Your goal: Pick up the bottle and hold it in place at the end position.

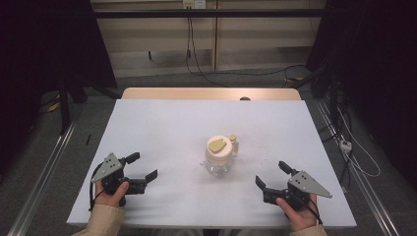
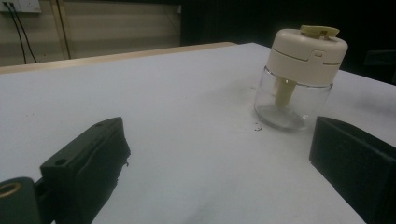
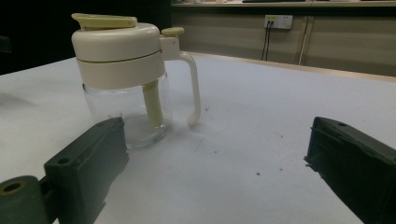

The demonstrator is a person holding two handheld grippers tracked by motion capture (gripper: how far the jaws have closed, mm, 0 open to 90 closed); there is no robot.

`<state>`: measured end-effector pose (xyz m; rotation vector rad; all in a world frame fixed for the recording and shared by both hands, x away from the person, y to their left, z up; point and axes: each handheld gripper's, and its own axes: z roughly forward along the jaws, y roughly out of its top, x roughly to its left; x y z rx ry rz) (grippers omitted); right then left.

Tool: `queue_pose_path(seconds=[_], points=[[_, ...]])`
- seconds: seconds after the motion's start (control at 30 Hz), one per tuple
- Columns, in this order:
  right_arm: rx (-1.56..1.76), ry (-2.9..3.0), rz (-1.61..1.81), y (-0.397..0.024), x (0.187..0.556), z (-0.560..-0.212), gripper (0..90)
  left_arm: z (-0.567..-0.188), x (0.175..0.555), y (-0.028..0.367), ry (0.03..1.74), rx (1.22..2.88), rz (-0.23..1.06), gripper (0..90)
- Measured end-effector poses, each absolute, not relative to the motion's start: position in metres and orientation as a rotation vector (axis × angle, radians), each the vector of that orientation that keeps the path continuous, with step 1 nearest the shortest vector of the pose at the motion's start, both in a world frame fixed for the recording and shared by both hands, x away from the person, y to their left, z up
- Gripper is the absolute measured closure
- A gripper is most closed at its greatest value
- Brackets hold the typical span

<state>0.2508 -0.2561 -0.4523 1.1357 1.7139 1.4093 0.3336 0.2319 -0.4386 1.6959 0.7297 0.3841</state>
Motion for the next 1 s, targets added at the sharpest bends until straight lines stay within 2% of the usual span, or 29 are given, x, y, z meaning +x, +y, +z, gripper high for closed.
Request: queue_pose_path(seconds=[0.43,1.0], points=[[1.159,1.723,1.431,-0.249,0.257,-0.452,4.8,-0.439,0.334,0.232,0.731,1.691,0.383,3.6],[1.108,1.791,1.437,-0.215,0.274,-0.449,5.0,-0.441,0.334,0.230,0.724,1.700,0.391,3.6]])
